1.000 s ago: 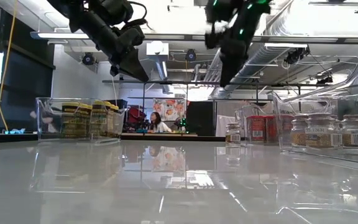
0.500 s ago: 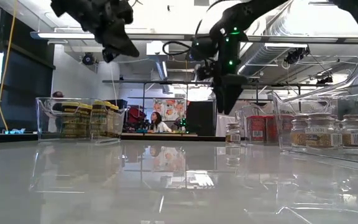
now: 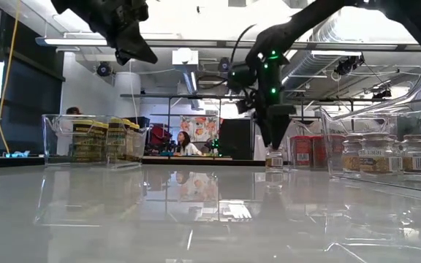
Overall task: Sort spices by type
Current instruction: Put the brown seasoning bottle into the bottom transparent bin
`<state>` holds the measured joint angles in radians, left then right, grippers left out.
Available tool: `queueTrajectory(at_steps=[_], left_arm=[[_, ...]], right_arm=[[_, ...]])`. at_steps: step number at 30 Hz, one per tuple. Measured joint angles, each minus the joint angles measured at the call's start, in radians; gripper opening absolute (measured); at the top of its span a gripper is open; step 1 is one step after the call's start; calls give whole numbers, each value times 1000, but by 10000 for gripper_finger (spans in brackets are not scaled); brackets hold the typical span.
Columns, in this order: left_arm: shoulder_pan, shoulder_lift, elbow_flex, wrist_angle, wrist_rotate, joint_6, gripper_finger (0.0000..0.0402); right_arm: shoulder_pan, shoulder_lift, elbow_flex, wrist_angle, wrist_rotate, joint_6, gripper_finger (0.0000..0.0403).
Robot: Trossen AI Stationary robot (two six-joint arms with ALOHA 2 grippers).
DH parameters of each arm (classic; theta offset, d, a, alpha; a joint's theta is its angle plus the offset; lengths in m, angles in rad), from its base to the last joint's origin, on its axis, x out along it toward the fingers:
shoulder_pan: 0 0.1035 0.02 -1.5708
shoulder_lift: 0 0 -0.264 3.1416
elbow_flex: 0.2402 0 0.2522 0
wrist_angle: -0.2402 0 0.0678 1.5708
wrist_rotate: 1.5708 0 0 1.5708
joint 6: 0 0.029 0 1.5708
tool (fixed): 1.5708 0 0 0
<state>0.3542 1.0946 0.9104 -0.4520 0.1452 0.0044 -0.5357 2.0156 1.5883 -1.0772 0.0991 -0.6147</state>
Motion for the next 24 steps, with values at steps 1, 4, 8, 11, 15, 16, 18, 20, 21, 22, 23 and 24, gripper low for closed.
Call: queueTrajectory(at_steps=[1,4,8,11,15,16,18,20,21,22,23,24], left_arm=[[0,0,0,-5,0,6,0],[0,0,0,-16,1,8,0],[0,0,0,-26,0,41,0],[0,0,0,-22,0,53,0],[0,0,0,-21,0,53,0],[0,0,0,-18,1,57,0],[0,1,0,-7,0,68,0],[1,1,0,17,0,78,0],[2,1,0,32,-2,79,0],[6,1,0,49,-2,78,0],[8,1,0,68,-4,78,0],[12,1,0,86,-5,77,0]], right_arm=[[1,9,0,-1,1,-2,307],[1,33,0,-3,1,-7,307],[1,42,0,-3,5,-6,304],[1,42,0,-4,7,-12,279],[1,42,0,-13,35,-12,204],[2,41,0,-14,30,-7,182],[7,27,4,-4,23,21,160],[11,7,3,16,-17,55,139],[15,-1,1,22,-18,64,139],[19,-13,-2,29,-34,76,139],[20,-34,-2,40,-49,91,139],[22,-59,-2,57,-55,109,139]])
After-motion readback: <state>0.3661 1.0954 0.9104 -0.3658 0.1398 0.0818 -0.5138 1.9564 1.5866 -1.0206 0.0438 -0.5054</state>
